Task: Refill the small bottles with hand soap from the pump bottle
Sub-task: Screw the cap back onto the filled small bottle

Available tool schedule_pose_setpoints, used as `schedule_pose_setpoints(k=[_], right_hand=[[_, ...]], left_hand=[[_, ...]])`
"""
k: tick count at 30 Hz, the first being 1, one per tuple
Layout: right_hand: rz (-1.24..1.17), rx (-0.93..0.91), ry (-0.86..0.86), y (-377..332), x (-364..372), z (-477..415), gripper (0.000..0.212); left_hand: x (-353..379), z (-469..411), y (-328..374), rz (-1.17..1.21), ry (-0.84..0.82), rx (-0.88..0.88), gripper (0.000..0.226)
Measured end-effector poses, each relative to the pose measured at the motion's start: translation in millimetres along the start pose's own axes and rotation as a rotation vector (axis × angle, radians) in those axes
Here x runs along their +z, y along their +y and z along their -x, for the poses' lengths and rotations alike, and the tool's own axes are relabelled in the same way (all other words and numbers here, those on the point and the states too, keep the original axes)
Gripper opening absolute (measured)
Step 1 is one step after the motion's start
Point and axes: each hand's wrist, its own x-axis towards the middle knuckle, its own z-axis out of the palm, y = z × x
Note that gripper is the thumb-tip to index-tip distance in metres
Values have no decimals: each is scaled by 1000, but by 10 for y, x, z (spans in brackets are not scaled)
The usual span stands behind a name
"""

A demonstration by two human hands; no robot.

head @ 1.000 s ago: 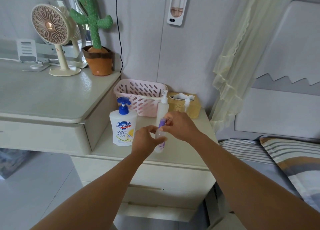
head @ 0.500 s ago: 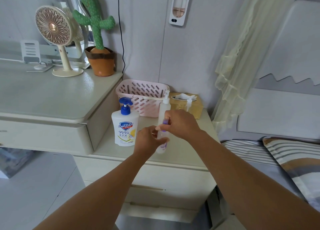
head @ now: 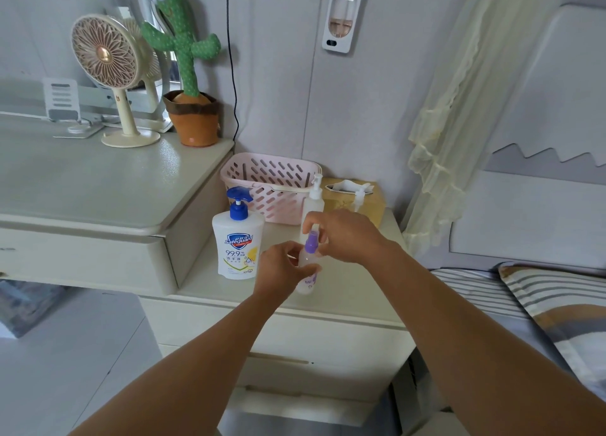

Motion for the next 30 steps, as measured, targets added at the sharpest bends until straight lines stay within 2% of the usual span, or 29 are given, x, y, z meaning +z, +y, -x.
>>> schedule_pose_setpoints(k=[2,6,9,11,13,17,20,24,27,30], right_hand=[[64,-5,36,-29,0,-3,15],[115,26,14,-49,-40,-13,31],[166,-11,17,-85,-50,-33,19],[222,5,60,-100,-59,-37,31],[207,7,50,-92,-72,-34,34],[229,-28,25,-106,-71,-35,23],[232,-6,58,-99,-77,-24,32],[220,-35,25,-107,-87,-10,22],[209,-8,37,-119,-95,3,30],[209,-34,-3,-136,-82,16,24]], left_hand=[[-3,-2,6,-2,-3,-3,36],[9,14,11,16,-7,-4,36],[2,8,1,27,-8,-10,38],[6,8,-1,25,-6,-8,38],[6,10,3,25,-6,-4,36],[6,1,-3,24,-6,-12,38],[6,14,1,12,-13,-9,38],[3,14,10,14,-11,-10,38],[16,15,-2,7,-9,-3,39],[20,11,-12,10,-9,-2,38]])
